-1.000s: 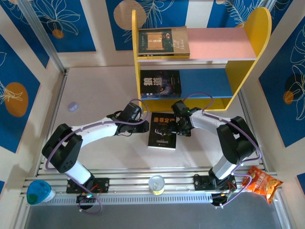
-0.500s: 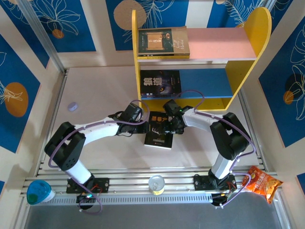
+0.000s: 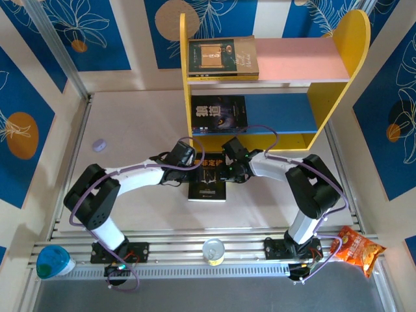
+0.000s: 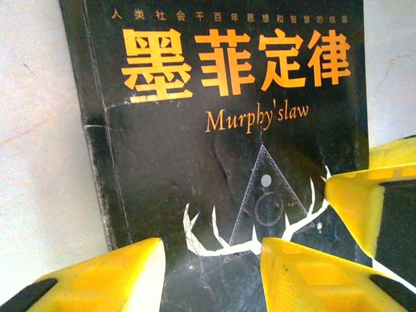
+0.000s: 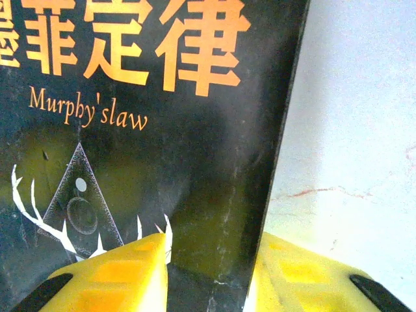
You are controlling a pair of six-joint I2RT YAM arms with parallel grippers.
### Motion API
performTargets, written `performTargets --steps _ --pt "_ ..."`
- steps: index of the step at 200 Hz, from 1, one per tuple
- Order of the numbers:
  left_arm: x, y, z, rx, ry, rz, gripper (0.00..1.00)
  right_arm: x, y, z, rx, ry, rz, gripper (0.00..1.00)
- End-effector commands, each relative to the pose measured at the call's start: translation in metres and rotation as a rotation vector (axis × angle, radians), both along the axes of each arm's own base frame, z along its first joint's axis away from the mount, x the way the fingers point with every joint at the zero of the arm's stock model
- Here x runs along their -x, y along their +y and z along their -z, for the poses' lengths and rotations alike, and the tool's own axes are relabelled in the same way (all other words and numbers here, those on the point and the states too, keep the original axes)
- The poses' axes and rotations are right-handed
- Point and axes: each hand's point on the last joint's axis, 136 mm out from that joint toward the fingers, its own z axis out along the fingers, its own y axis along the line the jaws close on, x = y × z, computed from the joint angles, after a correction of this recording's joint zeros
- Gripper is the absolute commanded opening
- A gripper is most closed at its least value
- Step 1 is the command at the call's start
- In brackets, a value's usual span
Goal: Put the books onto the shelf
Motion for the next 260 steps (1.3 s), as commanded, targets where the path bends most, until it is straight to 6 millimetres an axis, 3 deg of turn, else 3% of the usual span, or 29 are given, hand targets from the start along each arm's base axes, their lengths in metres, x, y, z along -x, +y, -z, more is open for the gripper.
performTargets --steps 1,74,140,170,224,245,260 --pt "0.003 0.014 0.005 -0.078 -0.004 -0.036 0.44 0.037 -0.012 0.032 0.056 0.132 -0.021 0.31" --pt "0.004 0.033 0.000 -0.151 -0.029 -0.071 0.46 0.039 -0.012 0.038 0.054 0.136 -0.025 0.23" --pt "0.005 0.042 0.018 -0.199 -0.007 -0.092 0.47 0.040 -0.012 0.039 0.052 0.136 -0.029 0.20" --pt "0.005 0.032 0.030 -0.161 0.013 -0.077 0.47 0.039 -0.010 0.037 0.044 0.135 -0.032 0.18" --pt "0.003 0.012 0.033 -0.070 0.019 -0.041 0.47 0.045 0.003 0.038 0.007 0.137 -0.058 0.17" --pt "0.004 0.001 0.027 -0.005 0.015 -0.015 0.47 0.048 0.010 0.040 -0.004 0.144 -0.072 0.16" --pt "0.005 -0.006 0.010 0.041 -0.004 0.020 0.47 0.049 0.015 0.041 -0.003 0.148 -0.082 0.16"
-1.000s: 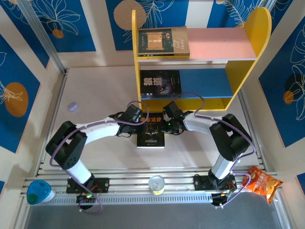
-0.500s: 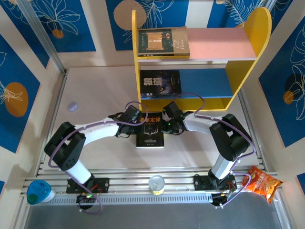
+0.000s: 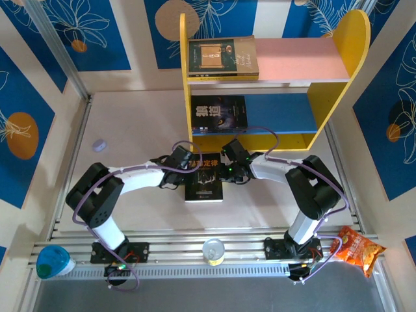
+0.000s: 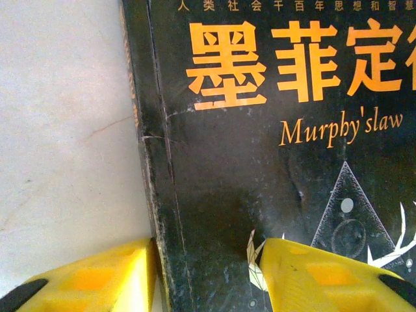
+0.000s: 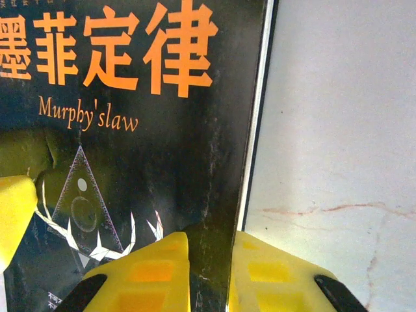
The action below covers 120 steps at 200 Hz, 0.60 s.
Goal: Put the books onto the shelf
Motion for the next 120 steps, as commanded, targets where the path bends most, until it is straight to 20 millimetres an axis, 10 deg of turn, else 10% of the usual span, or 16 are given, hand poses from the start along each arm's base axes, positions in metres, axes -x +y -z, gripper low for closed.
performTargets --steps 1,53,120 --pt "0.006 -0.033 -0.017 0.158 -0.002 0.089 0.47 0.050 0.003 0.042 0.064 0.174 -0.076 0.16" --pt "0.014 -0.056 -0.090 0.367 -0.098 0.186 0.49 0.048 0.009 0.041 0.064 0.167 -0.091 0.16" --pt "0.014 -0.065 -0.068 0.391 -0.034 0.169 0.48 0.043 0.007 0.036 0.071 0.148 -0.089 0.19"
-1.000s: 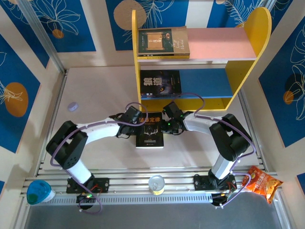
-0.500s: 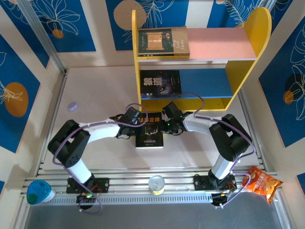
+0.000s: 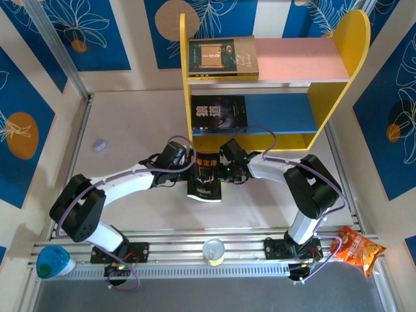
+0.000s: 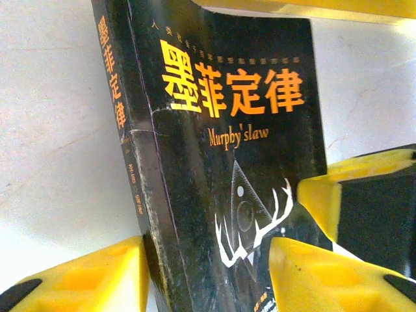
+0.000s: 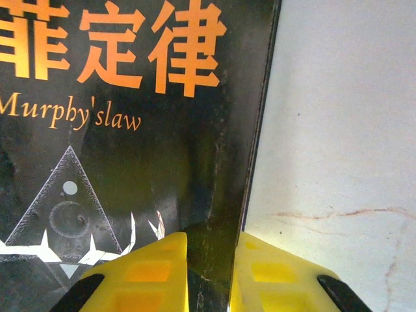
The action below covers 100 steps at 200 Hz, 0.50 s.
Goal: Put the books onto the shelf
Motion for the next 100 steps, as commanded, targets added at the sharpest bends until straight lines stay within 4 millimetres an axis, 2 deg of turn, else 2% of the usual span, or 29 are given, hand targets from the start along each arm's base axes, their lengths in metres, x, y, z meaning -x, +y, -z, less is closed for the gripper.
performTargets --steps 1,44,100 --pt "0.013 -0.053 -0.018 0.213 0.015 0.160 0.48 0.044 0.002 0.036 0.057 0.148 -0.084 0.19" --pt "0.015 -0.065 -0.019 0.269 0.026 0.198 0.48 0.044 0.004 0.037 0.027 0.154 -0.079 0.20" --pt "0.019 -0.092 -0.044 0.502 0.010 0.262 0.46 0.045 0.007 0.038 0.002 0.160 -0.083 0.19"
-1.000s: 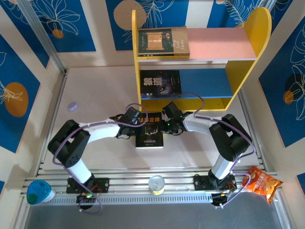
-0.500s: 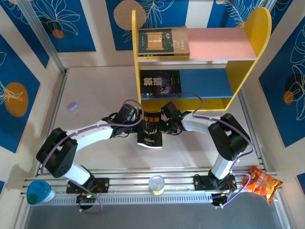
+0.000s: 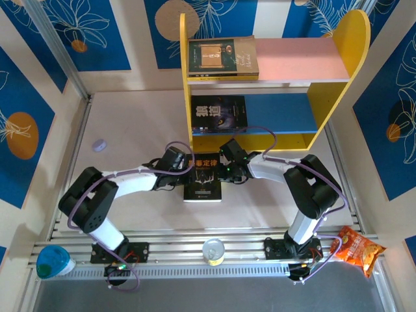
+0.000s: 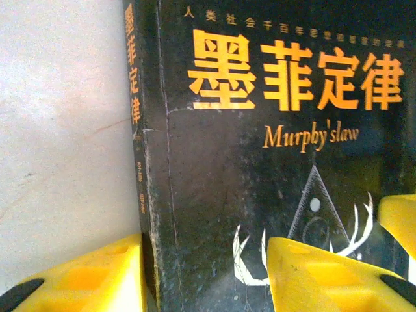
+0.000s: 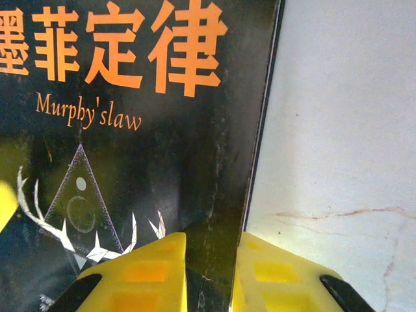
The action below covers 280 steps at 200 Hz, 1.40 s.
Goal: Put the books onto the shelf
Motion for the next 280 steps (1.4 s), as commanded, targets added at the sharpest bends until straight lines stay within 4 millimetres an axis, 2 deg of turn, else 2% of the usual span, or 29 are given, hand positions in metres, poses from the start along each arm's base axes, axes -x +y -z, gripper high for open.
performTargets --steps 1,73,98,116,210,248,268,280 --pt "0.021 -0.102 -0.087 0.506 -0.075 0.319 0.46 0.045 0.006 0.038 0.004 0.161 -0.083 0.19" --pt "0.024 -0.106 -0.125 0.606 -0.147 0.350 0.46 0.047 0.005 0.036 -0.019 0.148 -0.086 0.18" --pt "0.026 -0.102 -0.143 0.631 -0.196 0.347 0.46 0.047 0.006 0.035 -0.029 0.147 -0.089 0.18" --pt "0.026 -0.095 -0.143 0.588 -0.206 0.331 0.45 0.046 0.008 0.035 -0.038 0.144 -0.090 0.18" --pt "0.015 -0.082 -0.093 0.381 -0.105 0.250 0.47 0.045 0.006 0.032 -0.046 0.134 -0.088 0.19" --pt "0.008 -0.063 -0.074 0.217 -0.097 0.205 0.47 0.045 0.004 0.031 -0.046 0.128 -0.085 0.23" --pt "0.005 -0.051 -0.068 0.140 -0.100 0.182 0.43 0.045 0.002 0.030 -0.042 0.123 -0.081 0.29" --pt "0.004 -0.045 -0.068 0.100 -0.105 0.173 0.34 0.044 0.000 0.029 -0.037 0.119 -0.074 0.33"
